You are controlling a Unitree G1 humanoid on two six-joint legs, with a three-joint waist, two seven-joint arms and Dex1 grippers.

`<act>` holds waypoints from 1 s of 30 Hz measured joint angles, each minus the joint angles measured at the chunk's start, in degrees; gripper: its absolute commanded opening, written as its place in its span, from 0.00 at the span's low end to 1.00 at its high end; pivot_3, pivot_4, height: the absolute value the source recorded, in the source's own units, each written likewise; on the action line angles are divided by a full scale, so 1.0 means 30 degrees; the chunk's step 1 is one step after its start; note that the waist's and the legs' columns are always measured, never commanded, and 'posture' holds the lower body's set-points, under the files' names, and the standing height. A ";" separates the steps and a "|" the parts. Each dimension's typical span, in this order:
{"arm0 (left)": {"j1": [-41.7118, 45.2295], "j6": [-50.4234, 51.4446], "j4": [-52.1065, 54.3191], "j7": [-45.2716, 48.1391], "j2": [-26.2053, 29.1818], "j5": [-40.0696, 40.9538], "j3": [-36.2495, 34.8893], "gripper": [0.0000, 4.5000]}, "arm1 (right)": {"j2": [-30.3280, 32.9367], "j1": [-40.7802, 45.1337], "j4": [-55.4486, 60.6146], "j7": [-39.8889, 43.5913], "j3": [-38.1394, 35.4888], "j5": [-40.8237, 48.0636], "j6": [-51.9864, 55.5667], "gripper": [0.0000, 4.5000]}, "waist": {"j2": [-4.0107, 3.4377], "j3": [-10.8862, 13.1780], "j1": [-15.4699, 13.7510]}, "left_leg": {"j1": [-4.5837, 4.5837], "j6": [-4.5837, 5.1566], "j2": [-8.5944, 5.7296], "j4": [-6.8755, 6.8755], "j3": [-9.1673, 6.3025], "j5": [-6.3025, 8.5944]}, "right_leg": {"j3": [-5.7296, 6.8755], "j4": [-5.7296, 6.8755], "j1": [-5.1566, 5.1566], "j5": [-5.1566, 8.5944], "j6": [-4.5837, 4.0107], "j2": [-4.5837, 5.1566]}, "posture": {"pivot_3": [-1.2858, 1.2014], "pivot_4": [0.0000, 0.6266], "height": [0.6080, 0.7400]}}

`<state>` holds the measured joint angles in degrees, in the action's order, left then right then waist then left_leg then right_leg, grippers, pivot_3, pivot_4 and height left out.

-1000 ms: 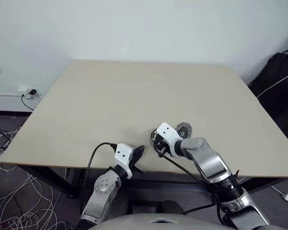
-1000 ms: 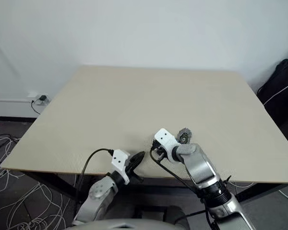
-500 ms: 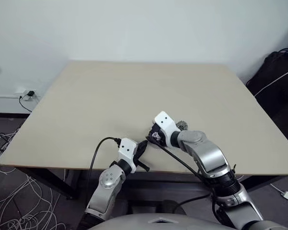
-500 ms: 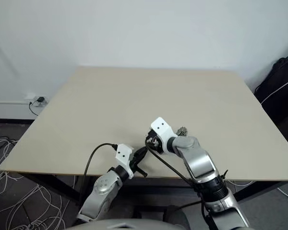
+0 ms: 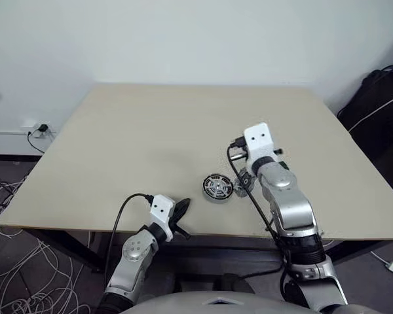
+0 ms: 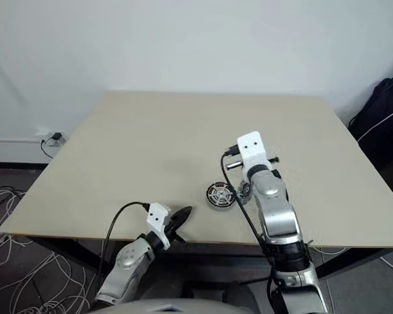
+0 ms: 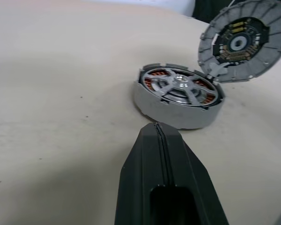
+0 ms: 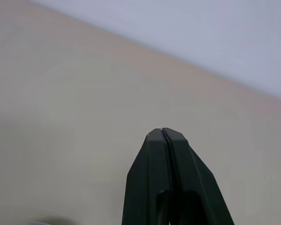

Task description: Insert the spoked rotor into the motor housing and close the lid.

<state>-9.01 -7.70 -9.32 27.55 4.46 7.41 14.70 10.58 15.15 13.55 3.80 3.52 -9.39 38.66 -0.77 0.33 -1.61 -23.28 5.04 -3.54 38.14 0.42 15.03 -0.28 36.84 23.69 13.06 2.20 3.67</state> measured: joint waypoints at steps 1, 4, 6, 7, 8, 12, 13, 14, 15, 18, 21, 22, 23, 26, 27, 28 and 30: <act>-0.0115 0.0013 0.0105 0.0000 -0.0003 -0.0003 0.0001 0.00 | 0.0005 -0.0564 0.0030 -0.0686 -0.0251 -0.0429 -0.0221 0.00 | -0.0003 -0.0002 0.0006 | 0.0003 -0.0005 0.0001 -0.0008 -0.0001 -0.0003 | 0.0000 0.0004 0.0001 0.0006 -0.0010 -0.0002 | 0.52 0.00 1.00; -0.0330 0.0314 0.0477 -0.0039 -0.0028 -0.0029 0.0152 0.00 | -0.0027 -0.1698 0.0234 -0.1731 -0.0669 -0.1068 -0.0230 0.00 | -0.0027 -0.0006 0.0039 | 0.0011 -0.0011 0.0003 -0.0017 0.0000 -0.0007 | -0.0006 0.0017 0.0002 0.0009 -0.0015 -0.0005 | 0.52 0.00 1.00; -0.0398 0.0656 0.0977 -0.0175 -0.0093 -0.0098 0.0382 0.00 | -0.0182 -0.2477 0.0765 -0.2058 -0.0956 -0.1261 -0.0136 0.00 | -0.0029 -0.0007 0.0069 | 0.0021 -0.0009 0.0006 -0.0014 -0.0001 -0.0008 | -0.0006 0.0019 -0.0013 0.0010 -0.0016 -0.0006 | 0.52 0.00 1.00; -0.0406 0.0865 0.1286 -0.0333 -0.0182 -0.0184 0.0535 0.00 | -0.0227 -0.3027 0.1191 -0.2091 -0.1016 -0.1296 0.0114 0.00 | -0.0031 -0.0009 0.0074 | 0.0035 -0.0007 0.0006 -0.0014 -0.0001 -0.0007 | -0.0007 0.0015 -0.0032 0.0010 -0.0016 -0.0006 | 0.52 0.00 1.00; -0.0408 0.1011 0.1493 -0.0432 -0.0241 -0.0224 0.0588 0.00 | -0.0299 -0.3379 0.1363 -0.2076 -0.1010 -0.1301 0.0310 0.00 | -0.0031 -0.0009 0.0085 | 0.0046 -0.0005 0.0006 -0.0011 0.0000 -0.0007 | -0.0006 0.0014 -0.0047 0.0012 -0.0017 -0.0006 | 0.52 0.00 1.00; -0.0361 0.1668 0.1880 -0.0762 -0.0399 -0.0337 0.0975 0.00 | -0.0330 -0.5279 0.2483 -0.1249 -0.0615 -0.1219 0.1625 0.00 | -0.0033 -0.0008 0.0118 | 0.0072 0.0000 0.0008 -0.0005 0.0001 -0.0008 | -0.0005 0.0017 -0.0072 0.0014 -0.0012 -0.0012 | 0.52 0.00 1.00; -0.0354 0.1750 0.1884 -0.0829 -0.0400 -0.0368 0.0987 0.00 | -0.0348 -0.5615 0.2653 -0.1003 -0.0469 -0.1167 0.1997 0.00 | -0.0035 -0.0006 0.0132 | 0.0077 0.0001 0.0011 -0.0003 0.0000 -0.0008 | -0.0007 0.0020 -0.0072 0.0014 -0.0011 -0.0021 | 0.52 0.00 1.00; -0.0326 0.1820 0.1886 -0.0841 -0.0401 -0.0387 0.1037 0.00 | -0.0326 -0.5806 0.2813 -0.0797 -0.0410 -0.1143 0.2299 0.00 | -0.0038 -0.0006 0.0151 | 0.0078 0.0001 0.0012 0.0001 0.0000 -0.0009 | -0.0007 0.0020 -0.0074 0.0014 -0.0010 -0.0023 | 0.52 0.00 1.00; -0.0298 0.1870 0.1885 -0.0847 -0.0407 -0.0419 0.1089 0.00 | -0.0257 -0.6136 0.3204 -0.0505 -0.0330 -0.1092 0.2674 0.00 | -0.0038 -0.0005 0.0147 | 0.0082 0.0002 0.0013 0.0003 -0.0001 -0.0009 | -0.0005 0.0021 -0.0080 0.0015 -0.0009 -0.0023 | 0.52 0.00 1.00; -0.0172 0.1848 0.1837 -0.0840 -0.0424 -0.0429 0.1094 0.00 | -0.0173 -0.6383 0.3727 0.0045 -0.0151 -0.0882 0.3150 0.00 | -0.0031 -0.0001 0.0162 | 0.0093 0.0005 0.0014 0.0014 -0.0001 -0.0011 | -0.0002 0.0019 -0.0097 0.0014 0.0000 -0.0028 | 0.52 0.00 1.00; -0.0064 0.1406 0.1217 -0.0752 -0.0400 -0.0417 0.1016 0.00 | -0.0200 -0.6413 0.4158 0.0614 0.0040 -0.0393 0.3089 0.00 | -0.0023 0.0002 0.0164 | 0.0107 0.0009 0.0015 0.0015 -0.0001 -0.0013 | -0.0002 0.0017 -0.0107 0.0010 0.0010 -0.0036 | 0.52 0.00 1.00; -0.0050 0.1239 0.0924 -0.0702 -0.0364 -0.0415 0.0961 0.00 | -0.0209 -0.6416 0.4231 0.0860 0.0119 -0.0172 0.3037 0.00 | -0.0020 0.0005 0.0163 | 0.0107 0.0009 0.0016 0.0014 -0.0001 -0.0013 | -0.0001 0.0017 -0.0107 0.0010 0.0011 -0.0036 | 0.52 0.00 1.00; -0.0051 0.1114 0.0684 -0.0644 -0.0312 -0.0414 0.0881 0.00 | -0.0217 -0.6425 0.4303 0.1211 0.0181 0.0181 0.2945 0.00 | -0.0015 0.0008 0.0163 | 0.0107 0.0009 0.0016 0.0015 -0.0001 -0.0014 | -0.0002 0.0016 -0.0106 0.0010 0.0011 -0.0038 | 0.52 0.00 1.00; -0.0049 0.0785 0.0275 -0.0507 -0.0274 -0.0412 0.0703 0.00 | -0.0181 -0.6443 0.4682 0.2218 0.0295 0.1119 0.2682 0.00 | 0.0000 0.0019 0.0156 | 0.0105 0.0011 0.0017 0.0015 -0.0001 -0.0013 | 0.0000 0.0007 -0.0109 0.0009 0.0014 -0.0037 | 0.52 0.00 1.00; -0.0043 0.0654 0.0242 -0.0451 -0.0275 -0.0412 0.0661 0.00 | -0.0180 -0.6418 0.4770 0.2526 0.0293 0.1440 0.2685 0.00 | 0.0006 0.0021 0.0153 | 0.0105 0.0012 0.0017 0.0015 -0.0001 -0.0013 | -0.0001 0.0003 -0.0112 0.0008 0.0015 -0.0036 | 0.52 0.00 1.00; -0.0035 0.0579 0.0231 -0.0420 -0.0274 -0.0413 0.0619 0.00 | -0.0178 -0.6369 0.4805 0.2784 0.0288 0.1739 0.2703 0.00 | 0.0007 0.0022 0.0151 | 0.0105 0.0012 0.0017 0.0015 0.0000 -0.0013 | -0.0002 0.0002 -0.0113 0.0006 0.0017 -0.0034 | 0.52 0.00 1.00; -0.0016 0.0386 0.0177 -0.0406 -0.0275 -0.0414 0.0527 0.00 | -0.0176 -0.6226 0.4814 0.3147 0.0282 0.2204 0.2712 0.00 | 0.0009 0.0023 0.0141 | 0.0105 0.0013 0.0017 0.0014 -0.0001 -0.0013 | -0.0005 0.0001 -0.0112 0.0005 0.0019 -0.0032 | 0.52 0.00 1.00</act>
<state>-9.05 -6.54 -8.79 26.33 3.64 6.17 16.28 10.06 -3.52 27.99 13.24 4.37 -2.78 46.80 -0.75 0.40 -1.18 -22.97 5.08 -3.49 38.19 0.42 14.99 -0.30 36.84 23.35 13.07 2.26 3.58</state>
